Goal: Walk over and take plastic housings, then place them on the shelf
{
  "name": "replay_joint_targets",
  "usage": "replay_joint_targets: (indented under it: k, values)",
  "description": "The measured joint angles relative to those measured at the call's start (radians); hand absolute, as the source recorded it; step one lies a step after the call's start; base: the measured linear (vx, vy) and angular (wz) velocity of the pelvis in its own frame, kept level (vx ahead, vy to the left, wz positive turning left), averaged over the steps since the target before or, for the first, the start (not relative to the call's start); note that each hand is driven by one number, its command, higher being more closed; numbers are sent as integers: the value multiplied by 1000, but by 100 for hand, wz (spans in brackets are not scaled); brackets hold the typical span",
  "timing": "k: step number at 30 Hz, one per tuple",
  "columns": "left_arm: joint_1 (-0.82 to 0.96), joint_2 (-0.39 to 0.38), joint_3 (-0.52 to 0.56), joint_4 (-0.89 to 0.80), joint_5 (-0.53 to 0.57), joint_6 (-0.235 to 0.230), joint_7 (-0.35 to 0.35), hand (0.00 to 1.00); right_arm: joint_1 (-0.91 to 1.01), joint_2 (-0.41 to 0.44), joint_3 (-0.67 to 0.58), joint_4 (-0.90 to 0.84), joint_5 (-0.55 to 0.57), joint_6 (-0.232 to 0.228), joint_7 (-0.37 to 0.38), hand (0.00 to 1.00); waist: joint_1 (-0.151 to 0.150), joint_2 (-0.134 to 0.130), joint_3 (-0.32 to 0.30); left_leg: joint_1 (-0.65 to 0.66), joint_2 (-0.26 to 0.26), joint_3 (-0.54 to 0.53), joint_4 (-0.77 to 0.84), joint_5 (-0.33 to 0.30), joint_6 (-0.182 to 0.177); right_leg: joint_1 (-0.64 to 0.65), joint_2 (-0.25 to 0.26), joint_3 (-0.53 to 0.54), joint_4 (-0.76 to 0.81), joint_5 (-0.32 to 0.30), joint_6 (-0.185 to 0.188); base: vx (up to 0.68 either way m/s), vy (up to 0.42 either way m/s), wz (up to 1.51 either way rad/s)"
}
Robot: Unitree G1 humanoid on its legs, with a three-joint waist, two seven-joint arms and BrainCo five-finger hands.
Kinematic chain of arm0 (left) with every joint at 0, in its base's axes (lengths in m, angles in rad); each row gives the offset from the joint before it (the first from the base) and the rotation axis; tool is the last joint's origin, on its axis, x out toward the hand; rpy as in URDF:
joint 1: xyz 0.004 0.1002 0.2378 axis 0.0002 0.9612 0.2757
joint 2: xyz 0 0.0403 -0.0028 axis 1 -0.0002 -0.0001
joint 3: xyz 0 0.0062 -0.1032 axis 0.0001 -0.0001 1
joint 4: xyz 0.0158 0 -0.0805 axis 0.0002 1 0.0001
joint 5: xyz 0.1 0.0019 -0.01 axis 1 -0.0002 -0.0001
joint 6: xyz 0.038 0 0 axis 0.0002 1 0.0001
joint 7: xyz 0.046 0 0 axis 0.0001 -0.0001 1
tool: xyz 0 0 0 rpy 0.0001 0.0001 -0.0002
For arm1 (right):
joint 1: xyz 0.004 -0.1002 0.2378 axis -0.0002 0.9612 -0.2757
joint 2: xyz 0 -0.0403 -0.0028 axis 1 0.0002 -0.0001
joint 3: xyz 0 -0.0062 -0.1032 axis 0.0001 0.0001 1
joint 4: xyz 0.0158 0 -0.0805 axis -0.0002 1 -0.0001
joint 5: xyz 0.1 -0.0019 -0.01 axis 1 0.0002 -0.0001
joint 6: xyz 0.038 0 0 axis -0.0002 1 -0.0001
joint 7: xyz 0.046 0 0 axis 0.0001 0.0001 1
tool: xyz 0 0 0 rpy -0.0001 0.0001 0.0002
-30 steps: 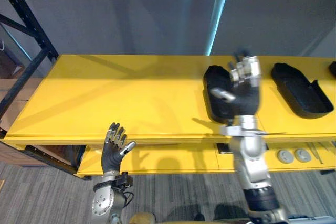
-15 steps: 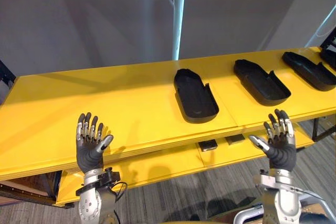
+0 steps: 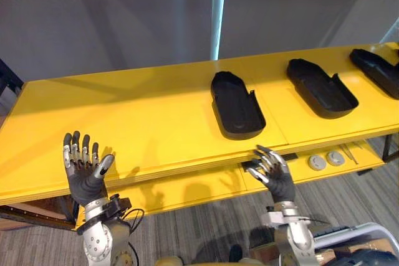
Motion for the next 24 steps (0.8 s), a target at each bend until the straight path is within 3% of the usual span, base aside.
replay_joint_targets:
  k: [5,12,17,24]
  values:
    - [-1,-1,7,0,0,1,10,0,-39,-3,27,15,-30,1,-23,100,4,-6,5,29,0,0,-2,0,0,30,-1,-9,2,-3,-3,22,-4,-2]
    - [22,-1,6,1,-1,6,9,0,-96,-2,57,58,-120,2,-153,100,16,-10,7,31,2,0,0,-4,4,29,-2,-14,15,-14,-14,-55,4,0]
    - [27,-1,6,1,0,7,10,0,-128,-3,56,85,-129,42,-177,100,17,-11,6,21,2,2,4,-3,3,16,-3,-12,20,-13,-14,-31,3,-2]
    - [27,-1,6,4,0,25,20,0,-185,-4,11,162,-177,49,-231,100,20,-10,7,12,-3,-7,3,-2,2,11,-8,-19,23,-6,-5,11,7,3]
